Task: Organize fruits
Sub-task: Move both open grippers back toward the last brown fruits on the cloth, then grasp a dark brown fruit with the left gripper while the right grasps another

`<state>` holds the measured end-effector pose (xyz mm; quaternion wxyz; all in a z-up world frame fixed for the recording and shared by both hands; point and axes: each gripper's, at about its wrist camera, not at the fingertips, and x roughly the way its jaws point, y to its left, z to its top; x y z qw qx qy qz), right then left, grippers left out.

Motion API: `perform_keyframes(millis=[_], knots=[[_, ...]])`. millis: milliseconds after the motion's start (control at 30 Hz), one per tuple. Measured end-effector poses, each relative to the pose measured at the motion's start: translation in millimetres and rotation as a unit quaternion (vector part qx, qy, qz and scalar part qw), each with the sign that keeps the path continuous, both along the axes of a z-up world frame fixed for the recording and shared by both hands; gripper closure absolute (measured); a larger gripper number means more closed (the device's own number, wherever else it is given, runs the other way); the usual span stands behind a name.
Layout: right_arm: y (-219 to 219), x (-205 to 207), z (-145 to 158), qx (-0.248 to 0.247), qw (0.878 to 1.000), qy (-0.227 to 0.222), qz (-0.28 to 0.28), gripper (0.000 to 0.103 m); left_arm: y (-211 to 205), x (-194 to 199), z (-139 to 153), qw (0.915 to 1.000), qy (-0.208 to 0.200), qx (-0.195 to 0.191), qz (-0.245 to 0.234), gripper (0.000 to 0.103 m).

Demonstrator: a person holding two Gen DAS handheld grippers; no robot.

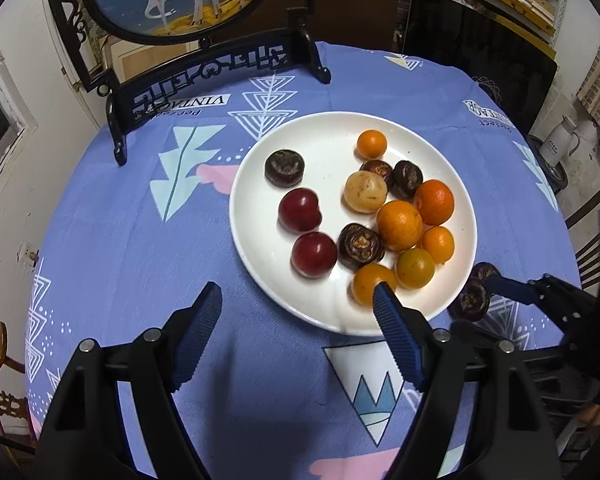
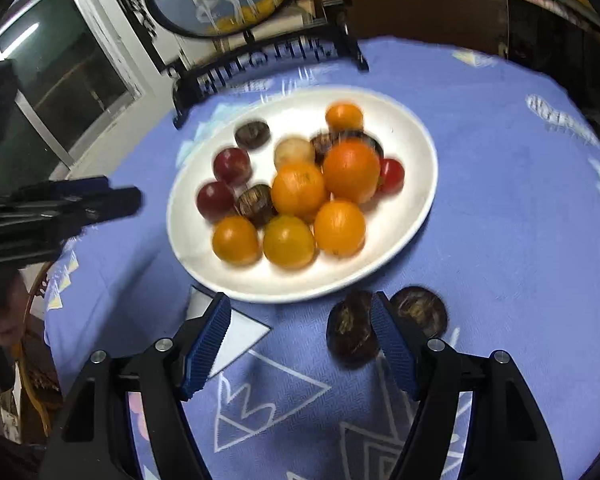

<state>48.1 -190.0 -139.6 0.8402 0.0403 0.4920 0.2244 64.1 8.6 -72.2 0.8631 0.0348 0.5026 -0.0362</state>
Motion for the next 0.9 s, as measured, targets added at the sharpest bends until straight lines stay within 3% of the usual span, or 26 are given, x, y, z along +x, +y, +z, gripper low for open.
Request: perform_keyframes(millis=[67,133,167,200,267,333,400,467,600,667,733,767,800,900], knots=[[4.2,-7.7,5.5,0.033,0.999,0.014,0.015,0.027,4.5,-2.2,-0.3,1.0000,0.001,-0.002,0.005,0.027],[15.5,-23.0,16.8,0.110,0.989,0.055,0.083,0.030,9.3,-2.5,-1.0,0.9999,0.003,-0.007,0.010,0.027],[25.7,-38.3,30.7,0.102,0.987,0.025,0.123,0.030,12.1,-2.7,-1.6,0.9998,0.005,-0.013,0.013,0.027],[32.6,-49.8,41.8,0.063,0.987,-0.017,0.146,0.029,14.3,-2.4,-2.4,0.9997,0.007,-0.017,0.016,0.027],[30.6,-50.6,45.4,0.005,0.990,-0.048,0.136,0.029,16.1,-2.4,-4.6,0.9995,0.011,-0.021,0.022,0.027],[10.2,-35.0,34.8,-0.012,0.996,-0.026,0.084,0.029,12.7,-4.5,-6.0,0.9995,0.013,-0.023,0.018,0.027],[-12.9,-24.8,23.6,-0.006,0.999,-0.003,0.039,0.029,8.0,-7.8,-7.3,0.9996,0.013,-0.022,0.013,0.027],[-26.3,-15.7,6.3,0.000,0.999,0.025,0.027,0.028,4.3,-11.4,-9.6,0.9996,0.018,-0.021,0.008,0.027],[-24.9,-17.9,-19.6,-0.002,0.998,0.057,0.002,0.026,4.6,-18.6,-11.1,0.9997,0.019,-0.014,0.006,0.027],[-22.5,-18.6,-21.6,0.029,0.997,0.065,-0.011,0.025,7.6,-20.2,-12.8,0.9996,0.023,-0.015,0.012,0.027],[-13.1,-21.6,-18.8,0.068,0.993,0.098,0.014,0.026,9.3,-20.8,-13.6,0.9994,0.026,-0.018,0.015,0.027],[-4.0,-28.0,-9.6,0.107,0.988,0.103,0.053,0.027,9.7,-21.9,-13.4,0.9994,0.025,-0.019,0.015,0.027],[1.4,-35.0,2.5,0.114,0.987,0.081,0.078,0.027,9.8,-23.2,-13.4,0.9994,0.025,-0.020,0.015,0.027],[-1.9,-39.6,20.2,0.066,0.995,0.023,0.076,0.027,8.1,-27.7,-13.9,0.9994,0.025,-0.022,0.012,0.027]])
